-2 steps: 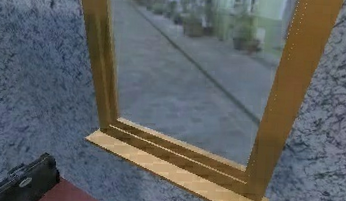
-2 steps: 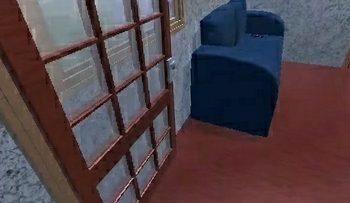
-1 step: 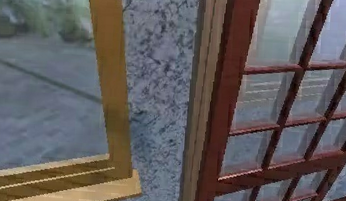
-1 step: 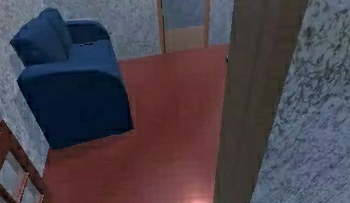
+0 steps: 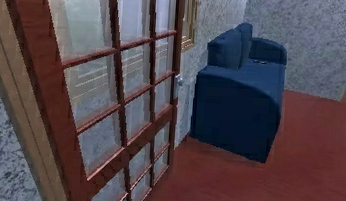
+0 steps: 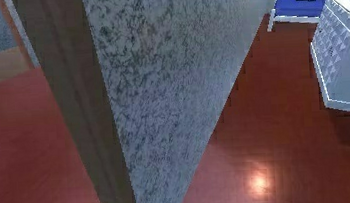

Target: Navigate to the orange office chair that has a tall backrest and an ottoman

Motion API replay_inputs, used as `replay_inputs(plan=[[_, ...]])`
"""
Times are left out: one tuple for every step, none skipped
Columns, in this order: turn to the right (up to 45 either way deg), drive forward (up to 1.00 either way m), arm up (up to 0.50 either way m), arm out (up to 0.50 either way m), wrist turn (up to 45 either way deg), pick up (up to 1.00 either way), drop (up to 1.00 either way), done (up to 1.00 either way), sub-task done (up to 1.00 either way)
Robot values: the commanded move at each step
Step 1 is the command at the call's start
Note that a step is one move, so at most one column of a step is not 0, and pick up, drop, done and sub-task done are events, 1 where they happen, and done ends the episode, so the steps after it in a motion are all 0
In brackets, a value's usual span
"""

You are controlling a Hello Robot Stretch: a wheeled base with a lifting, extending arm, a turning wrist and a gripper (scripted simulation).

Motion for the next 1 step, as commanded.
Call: replay_inputs(plan=[[6.0, 0.0, 0.0, 0.0, 0.0, 0.0, 0.0, 0.0, 0.0]])
